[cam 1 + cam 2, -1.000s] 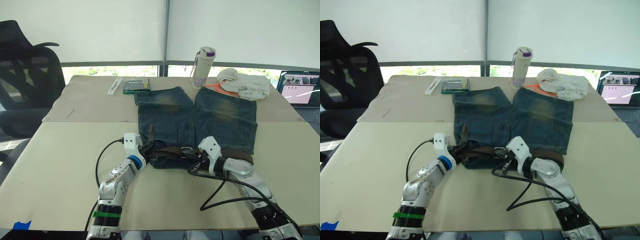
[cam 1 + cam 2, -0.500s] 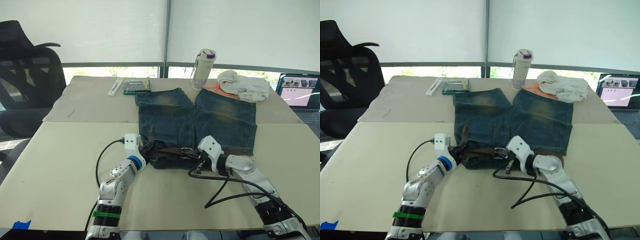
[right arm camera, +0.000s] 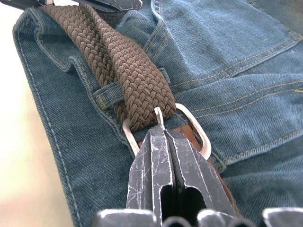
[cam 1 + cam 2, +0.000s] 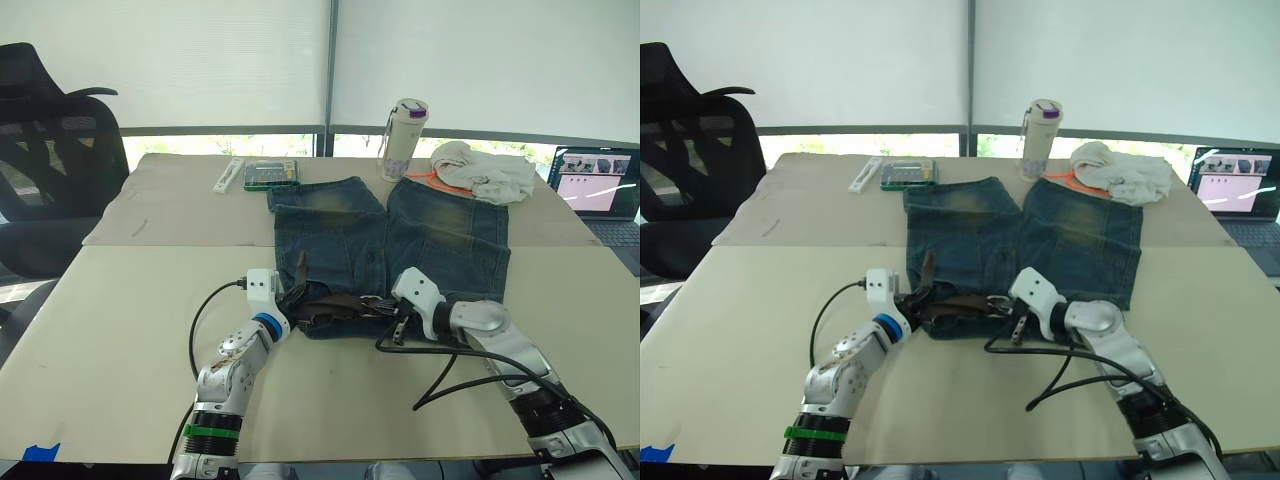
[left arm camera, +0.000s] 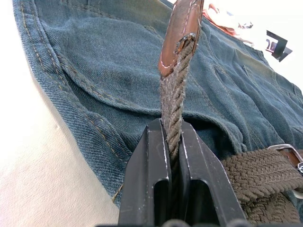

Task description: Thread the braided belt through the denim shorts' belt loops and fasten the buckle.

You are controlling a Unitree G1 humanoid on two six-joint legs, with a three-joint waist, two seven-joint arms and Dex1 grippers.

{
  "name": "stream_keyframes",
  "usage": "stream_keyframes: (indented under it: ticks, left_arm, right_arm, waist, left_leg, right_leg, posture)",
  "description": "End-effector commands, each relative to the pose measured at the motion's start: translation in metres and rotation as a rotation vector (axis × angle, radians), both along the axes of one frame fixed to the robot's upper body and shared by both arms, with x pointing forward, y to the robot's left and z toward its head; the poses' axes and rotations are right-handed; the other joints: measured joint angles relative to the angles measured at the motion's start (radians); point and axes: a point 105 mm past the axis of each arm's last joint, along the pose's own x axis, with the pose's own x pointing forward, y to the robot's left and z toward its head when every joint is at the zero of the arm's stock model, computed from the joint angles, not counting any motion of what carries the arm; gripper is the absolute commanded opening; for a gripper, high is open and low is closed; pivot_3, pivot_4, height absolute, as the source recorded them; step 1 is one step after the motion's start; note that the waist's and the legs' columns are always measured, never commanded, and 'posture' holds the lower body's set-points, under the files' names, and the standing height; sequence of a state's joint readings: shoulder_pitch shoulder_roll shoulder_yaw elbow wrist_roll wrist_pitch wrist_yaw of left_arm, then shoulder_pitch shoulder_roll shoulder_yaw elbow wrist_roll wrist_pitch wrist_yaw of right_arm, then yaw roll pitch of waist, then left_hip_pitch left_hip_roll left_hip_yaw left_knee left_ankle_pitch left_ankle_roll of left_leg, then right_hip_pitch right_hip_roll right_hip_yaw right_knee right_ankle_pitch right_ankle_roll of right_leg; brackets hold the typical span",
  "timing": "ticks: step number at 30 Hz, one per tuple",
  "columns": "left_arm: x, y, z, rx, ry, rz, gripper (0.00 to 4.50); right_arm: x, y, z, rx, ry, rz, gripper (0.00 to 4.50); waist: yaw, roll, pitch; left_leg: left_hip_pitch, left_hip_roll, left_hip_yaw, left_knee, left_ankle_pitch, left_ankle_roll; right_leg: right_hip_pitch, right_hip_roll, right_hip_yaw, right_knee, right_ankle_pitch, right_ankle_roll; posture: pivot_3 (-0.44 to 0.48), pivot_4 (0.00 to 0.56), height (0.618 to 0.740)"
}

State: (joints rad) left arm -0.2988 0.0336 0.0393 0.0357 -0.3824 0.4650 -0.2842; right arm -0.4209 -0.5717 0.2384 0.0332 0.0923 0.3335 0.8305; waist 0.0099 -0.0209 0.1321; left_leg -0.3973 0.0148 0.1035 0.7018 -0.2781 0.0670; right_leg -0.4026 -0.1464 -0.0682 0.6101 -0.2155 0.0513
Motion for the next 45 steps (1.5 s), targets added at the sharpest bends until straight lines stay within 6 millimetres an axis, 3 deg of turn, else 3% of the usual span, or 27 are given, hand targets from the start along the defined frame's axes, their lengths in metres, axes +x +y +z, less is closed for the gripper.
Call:
stream_keyframes:
  ticks: [1, 8, 15, 21, 26, 29, 33, 36, 38, 41, 45]
  left_arm:
    - [-0.004, 0.007, -0.011, 0.026, 0.037, 0.023, 0.0]
    - [-0.005, 0.007, -0.013, 0.028, 0.039, 0.024, 0.0]
    - [-0.004, 0.005, -0.009, 0.067, 0.007, 0.005, 0.0]
    - [0.005, -0.001, 0.023, 0.255, -0.196, -0.08, 0.0]
    - [0.011, -0.001, 0.041, 0.272, -0.28, -0.088, 0.0]
    - [0.021, 0.004, 0.073, 0.189, -0.372, -0.024, 0.0]
    - [0.023, -0.008, 0.113, -0.035, -0.414, -0.043, 0.0]
    - [0.008, -0.026, 0.144, -0.198, -0.45, -0.185, 0.0]
    - [0.003, -0.028, 0.153, -0.244, -0.453, -0.218, 0.0]
    - [-0.016, -0.035, 0.176, -0.437, -0.449, -0.354, 0.0]
    - [-0.037, -0.033, 0.187, -0.584, -0.429, -0.49, 0.0]
  right_arm:
    - [-0.005, -0.012, -0.033, -0.099, 0.11, -0.03, 0.07]
    - [-0.008, -0.008, -0.035, -0.126, 0.141, -0.004, 0.07]
    - [-0.012, -0.008, -0.051, -0.232, 0.224, 0.018, 0.07]
    - [-0.017, -0.01, -0.071, -0.381, 0.366, 0.051, 0.07]
    - [-0.018, -0.016, -0.077, -0.462, 0.409, 0.075, 0.07]
    - [-0.02, -0.015, -0.08, -0.473, 0.44, 0.094, 0.07]
    - [-0.019, -0.015, -0.083, -0.495, 0.433, 0.093, 0.07]
    - [-0.018, -0.015, -0.083, -0.493, 0.43, 0.086, 0.07]
    - [-0.018, -0.016, -0.083, -0.493, 0.43, 0.084, 0.07]
    - [-0.02, -0.017, -0.085, -0.494, 0.432, 0.083, 0.07]
    - [-0.019, -0.017, -0.084, -0.487, 0.424, 0.071, 0.07]
  waist:
    - [0.0, 0.0, 0.0]
    - [-0.001, 0.0, -0.001]
    - [-0.002, -0.001, -0.003]
    - [-0.006, -0.003, -0.006]
    - [-0.006, -0.004, -0.018]
    - [-0.004, -0.005, -0.019]
    - [-0.006, -0.006, -0.02]
    - [-0.012, -0.006, -0.02]
    - [-0.013, -0.006, -0.021]
    - [-0.013, -0.006, -0.02]
    - [-0.014, -0.006, -0.02]
  left_leg:
    - [0.0, 0.0, 0.0, 0.0, 0.0, 0.0]
    - [0.0, 0.0, 0.0, -0.001, 0.0, 0.0]
    - [0.002, 0.0, 0.0, -0.003, 0.0, -0.001]
    - [0.009, 0.001, 0.0, -0.006, -0.006, 0.002]
    - [0.015, 0.002, -0.002, -0.007, -0.009, 0.001]
    - [0.019, 0.002, -0.005, -0.007, -0.013, -0.001]
    - [0.019, 0.002, -0.007, -0.007, -0.015, -0.006]
    - [0.018, 0.003, -0.007, -0.007, -0.014, -0.008]
    - [0.017, 0.003, -0.007, -0.007, -0.01, -0.014]
    - [0.017, 0.003, -0.007, -0.008, -0.007, -0.01]
    - [0.016, 0.002, -0.008, -0.008, -0.007, -0.009]
  right_leg:
    - [0.0, 0.0, 0.0, 0.0, 0.0, 0.0]
    - [0.0, 0.0, 0.0, 0.0, 0.0, 0.0]
    - [0.0, 0.0, 0.0, -0.001, 0.0, -0.001]
    - [0.005, 0.0, -0.001, -0.001, -0.002, -0.003]
    - [0.007, 0.0, -0.003, -0.003, -0.003, -0.004]
    - [0.013, -0.001, -0.006, -0.005, -0.004, -0.005]
    - [0.014, -0.001, -0.007, -0.006, -0.004, -0.005]
    - [0.015, -0.001, -0.007, -0.006, -0.004, -0.005]
    - [0.016, -0.001, -0.007, -0.005, -0.004, -0.005]
    - [0.016, -0.001, -0.007, -0.005, -0.004, -0.004]
    - [0.016, 0.0, -0.007, -0.005, -0.004, -0.004]
  posture:
    - [0.0, 0.15, 0.737]
    - [0.0, 0.15, 0.737]
    - [0.0, 0.15, 0.737]
    - [0.0, 0.15, 0.737]
    - [0.0, 0.15, 0.737]
    - [0.0, 0.15, 0.737]
    - [0.0, 0.15, 0.737]
    - [0.0, 0.15, 0.737]
    - [0.0, 0.15, 0.737]
    - [0.0, 0.15, 0.737]
    - [0.0, 0.15, 0.737]
